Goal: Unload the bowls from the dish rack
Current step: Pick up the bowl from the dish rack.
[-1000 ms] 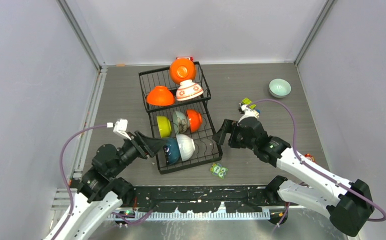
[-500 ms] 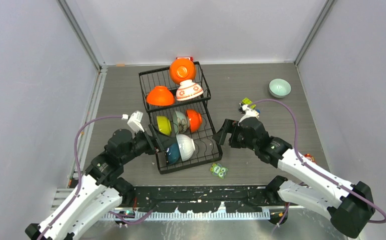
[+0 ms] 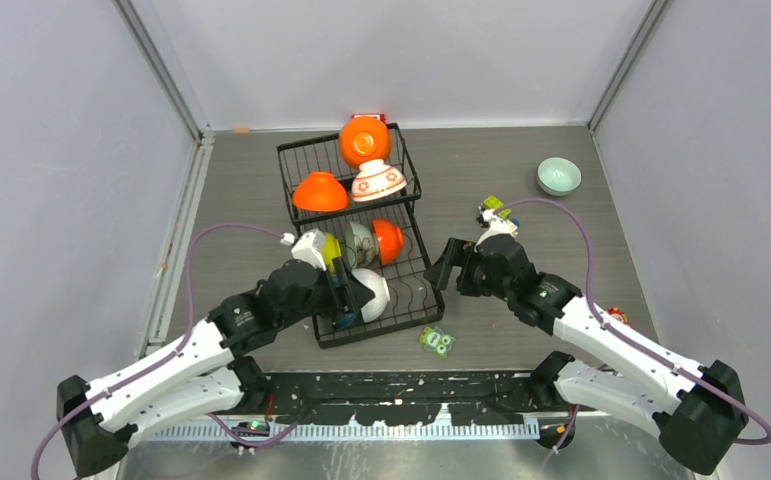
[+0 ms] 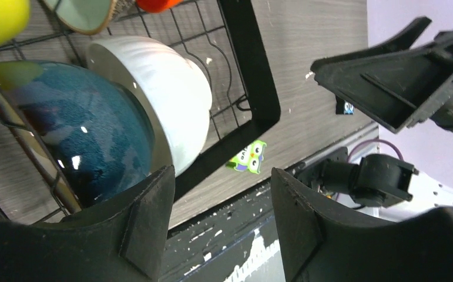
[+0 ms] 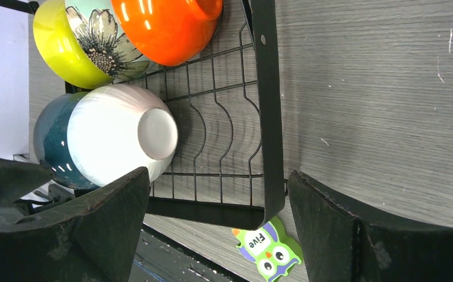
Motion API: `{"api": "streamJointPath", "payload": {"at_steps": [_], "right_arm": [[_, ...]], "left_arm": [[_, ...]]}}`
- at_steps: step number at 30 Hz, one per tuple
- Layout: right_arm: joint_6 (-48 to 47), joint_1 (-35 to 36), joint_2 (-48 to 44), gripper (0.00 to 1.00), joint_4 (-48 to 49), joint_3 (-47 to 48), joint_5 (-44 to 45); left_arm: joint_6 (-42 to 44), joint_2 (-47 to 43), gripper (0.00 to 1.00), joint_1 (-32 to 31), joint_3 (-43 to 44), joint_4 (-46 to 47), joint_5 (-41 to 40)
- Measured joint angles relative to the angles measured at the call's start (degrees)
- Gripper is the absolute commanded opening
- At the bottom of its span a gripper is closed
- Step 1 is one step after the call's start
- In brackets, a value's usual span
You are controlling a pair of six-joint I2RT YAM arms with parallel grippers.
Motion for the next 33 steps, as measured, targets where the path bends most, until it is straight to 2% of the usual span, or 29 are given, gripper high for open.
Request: {"api": "streamJointPath", "payload": {"at_steps": [6,15,28,33], "right_arm": [[0.0,0.0,-0.92,0.91,0.15,-1.14,0.0],[0.02,0.0,-1.77,0.91,0.33,-1.84,-0.28],[0.0,0.0,-2.67,0.91,0.31,-2.27,-0.42],[0.0,0.0,-2.64,0.91,0.33,-2.27,-0.42]], "left_arm": [[-0.44,0.94,0.61,-0.02,0.0,0.24,-4.11],[-1.68,4.68,0.59,-0.04,-0.04,3.1,-4.57],[-3.85,5.29,0.56,-0.04,-1.79,3.54,-5.75],[-4.48,5.03,0.47,-0.04,-3.21,4.28,-5.9]]}}
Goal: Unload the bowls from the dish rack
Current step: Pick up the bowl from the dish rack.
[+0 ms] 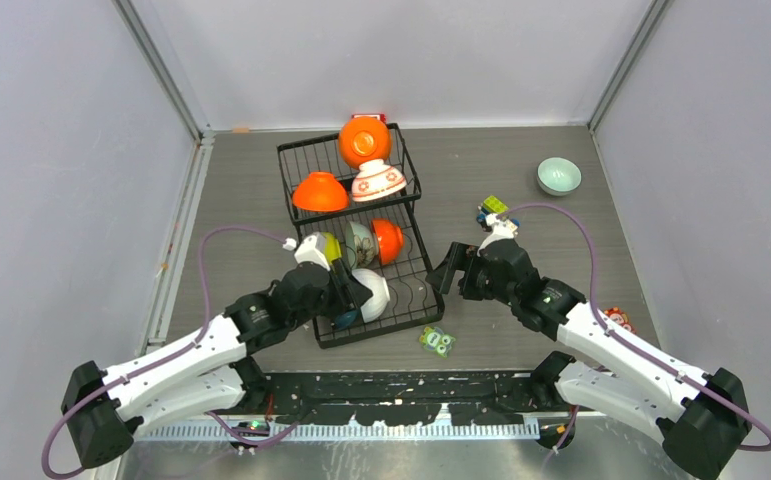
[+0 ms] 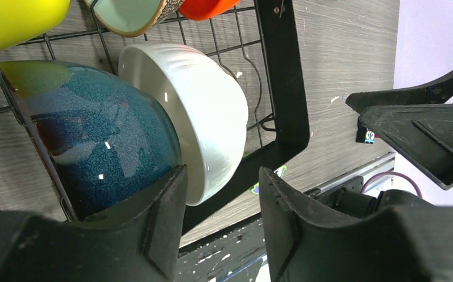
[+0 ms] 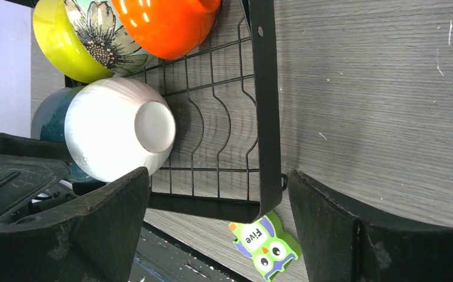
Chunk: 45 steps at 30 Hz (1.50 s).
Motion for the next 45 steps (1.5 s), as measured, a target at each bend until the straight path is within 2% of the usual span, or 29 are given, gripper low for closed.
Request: {"api": "streamJointPath", "payload": {"at_steps": [13,22,27,30,45], "right_arm": [[0.0,0.0,0.0,0.9,0.0,-0.02,-0.2],[-0.17,0.0,0.52,0.9,0.04,-0.11,-0.5],[-0.26,0.0,1.46,0.89,0.07,-0.13,-0.66],[-0.37,0.0,1.64,0.87,0.5,-0.59,-0.68],[-0.85,0.0,2.99,0.84,0.92,-1.73,-0.85]], "left_arm": [[-0.68,1.05,0.29,1.66,-4.22,7.39,3.06],[-1.73,-0.24,0.21,3.87,-9.88,17.4,6.6],[-2.08,-0.96,0.11,4.85,-12.85,23.28,8.02],[-2.8,-1.03,0.01,5.49,-14.56,26.67,9.01],[-3.43,-0.68,0.0,6.16,-20.06,38.99,10.82]]}}
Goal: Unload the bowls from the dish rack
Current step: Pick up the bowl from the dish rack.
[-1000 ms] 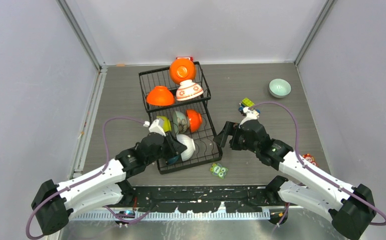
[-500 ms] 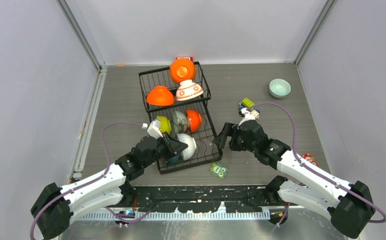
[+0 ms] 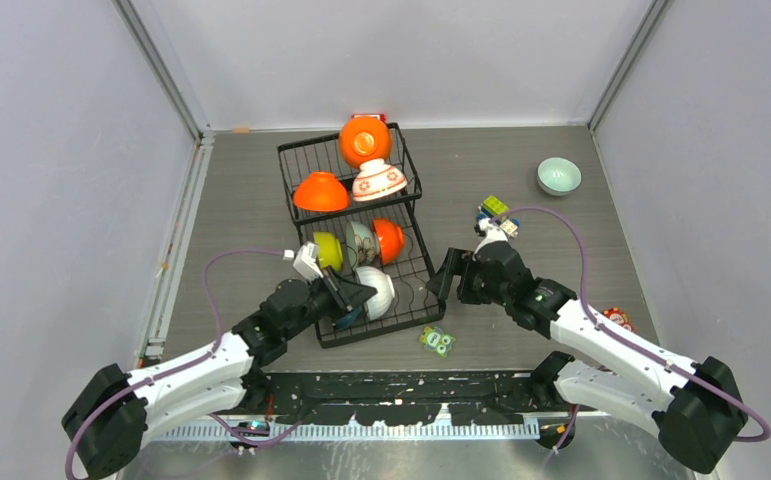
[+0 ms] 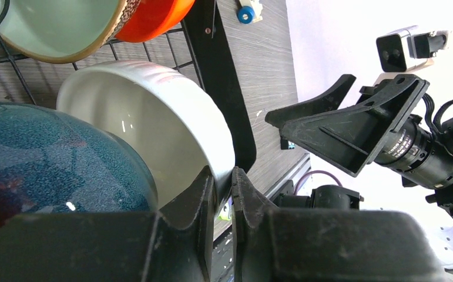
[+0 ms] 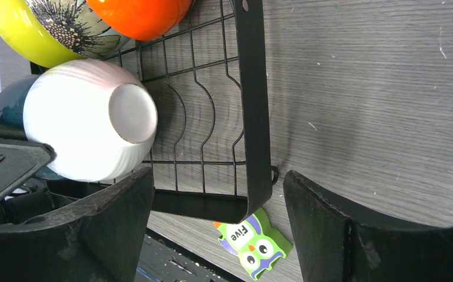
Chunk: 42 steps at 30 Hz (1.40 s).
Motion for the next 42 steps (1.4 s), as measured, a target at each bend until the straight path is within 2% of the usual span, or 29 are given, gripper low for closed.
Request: {"api": "streamJointPath", "payload": {"at_steps": [15,33,42], "right_arm": [[-0.04,0.0,0.44,0.82,0.92,-0.31,-0.02],[0.0,0.0,1.11,0.82,2.05,-0.33,-1.79],[0.0,0.0,-0.09,0.82,1.9,-0.31,-1.92]], "left_arm": [[0.7,-6.29,0.0,0.11,-2.95,-1.53,0.15],[0.7,-3.26,0.0,0.39,-3.72,4.63,3.21],[0.92,-8.13,0.0,0.26,-2.12,4.13,5.51]]}}
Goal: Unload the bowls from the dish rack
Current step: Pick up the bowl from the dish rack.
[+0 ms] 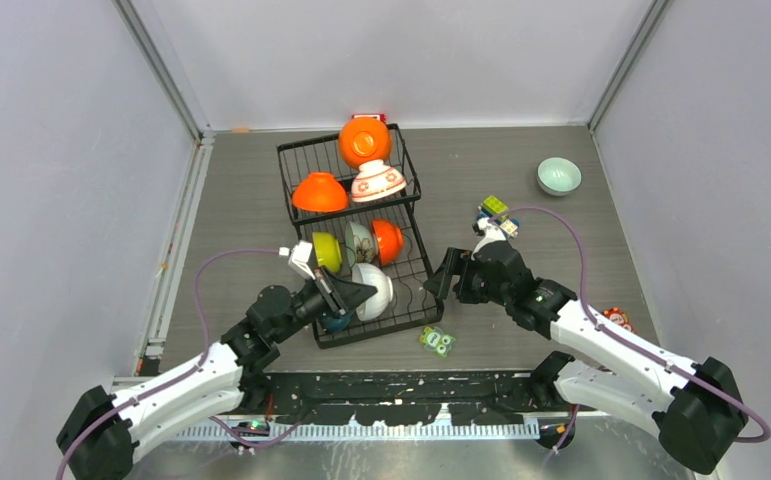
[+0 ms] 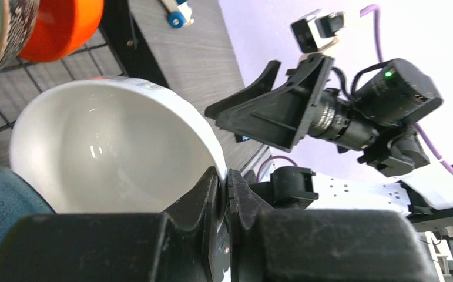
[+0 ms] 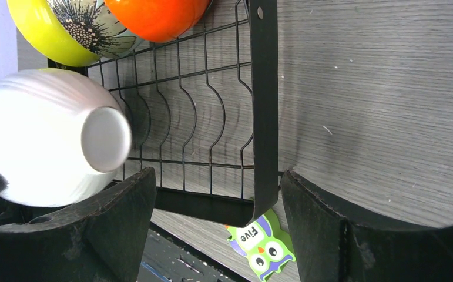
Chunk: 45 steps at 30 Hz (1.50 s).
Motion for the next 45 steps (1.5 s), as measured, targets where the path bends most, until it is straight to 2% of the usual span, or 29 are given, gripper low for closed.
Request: {"api": "streamJointPath", "payload": {"at_steps": [7,18,32,39,45], "right_arm": [[0.02,0.0,-0.44,0.81,-0.04,-0.02,0.02],[-0.02,0.0,-3.13,0.82,-1.9,0.31,0.07],[-1.33,0.0,-9.16,0.82,-9.33,6.73,2.23],[-3.8,0.0,-12.13,0.85,-17.9,16.7,4.0],[-6.6,0.0,-12.02,0.87,-24.72,29.44,3.41]], "left_arm": [[0.22,-2.6,0.0,0.0,1.11,-0.24,0.11],[1.2,-1.77,0.0,0.0,2.32,-0.7,1.64],[4.0,-0.76,0.0,0.0,9.22,-1.53,6.71],[12.15,2.19,0.0,0.0,21.94,-13.33,14.12],[25.46,6.05,0.0,-0.13,37.33,-29.57,20.52]]}}
